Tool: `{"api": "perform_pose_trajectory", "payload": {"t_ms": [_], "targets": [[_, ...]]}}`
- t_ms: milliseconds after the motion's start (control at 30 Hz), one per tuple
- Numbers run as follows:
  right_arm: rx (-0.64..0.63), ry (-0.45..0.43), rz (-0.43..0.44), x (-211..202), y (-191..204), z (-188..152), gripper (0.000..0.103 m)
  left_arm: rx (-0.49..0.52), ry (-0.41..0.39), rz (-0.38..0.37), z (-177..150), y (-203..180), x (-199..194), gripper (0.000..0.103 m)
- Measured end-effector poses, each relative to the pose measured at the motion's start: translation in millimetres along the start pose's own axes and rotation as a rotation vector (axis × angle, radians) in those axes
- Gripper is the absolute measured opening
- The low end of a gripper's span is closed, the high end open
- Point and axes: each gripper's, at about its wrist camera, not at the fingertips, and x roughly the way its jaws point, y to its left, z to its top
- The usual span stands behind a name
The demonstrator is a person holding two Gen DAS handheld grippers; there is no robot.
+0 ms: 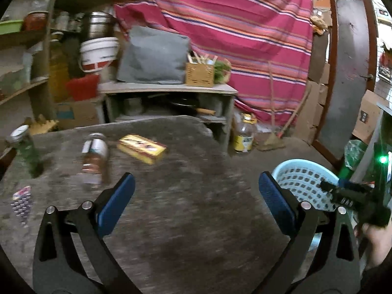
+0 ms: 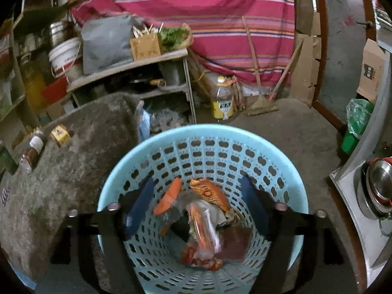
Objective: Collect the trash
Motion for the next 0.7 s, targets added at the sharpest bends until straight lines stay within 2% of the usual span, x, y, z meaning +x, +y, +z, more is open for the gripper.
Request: {"api": "perform_pose_trajectory", "payload": {"t_ms": [33,100,167,367,533,700], "targets": [[0.001,0.0,-0.009,-1.3,1.1,0.7,0.078,-0.002,-0.009,0.015,-2.1,12.0,-9.1,0.098],[-0.003,-0.016,-0.016,-7.5,5.9,1.4,0.094,0.0,-0.021,0.039,-4.9,26.4,-20.9,0.098],[-0.021,-0.038,-0.017,-17.2,19.8,0.9,0.099,0.015,-0.033,0.074,-8.1,44.2,-37.0,0.098],[-0.107,-0.073,0.023,-50.4,88.0,-13.6,0.099,0.026,-0.056,0.147,-25.4,93.8,-79.7,0.098],[-0.149,-0.093,0.122,-86.8,152.3,-38.2,0.099,-0.026,-0.051,0.227,-40.4,141.2,-106.4,0.098],[-0.204,-0.136,0.182,-114.8,208.3,-65.8,0.099,-0.026,-0.064,0.282,-55.2,167.7,-124.3,0.098]]}}
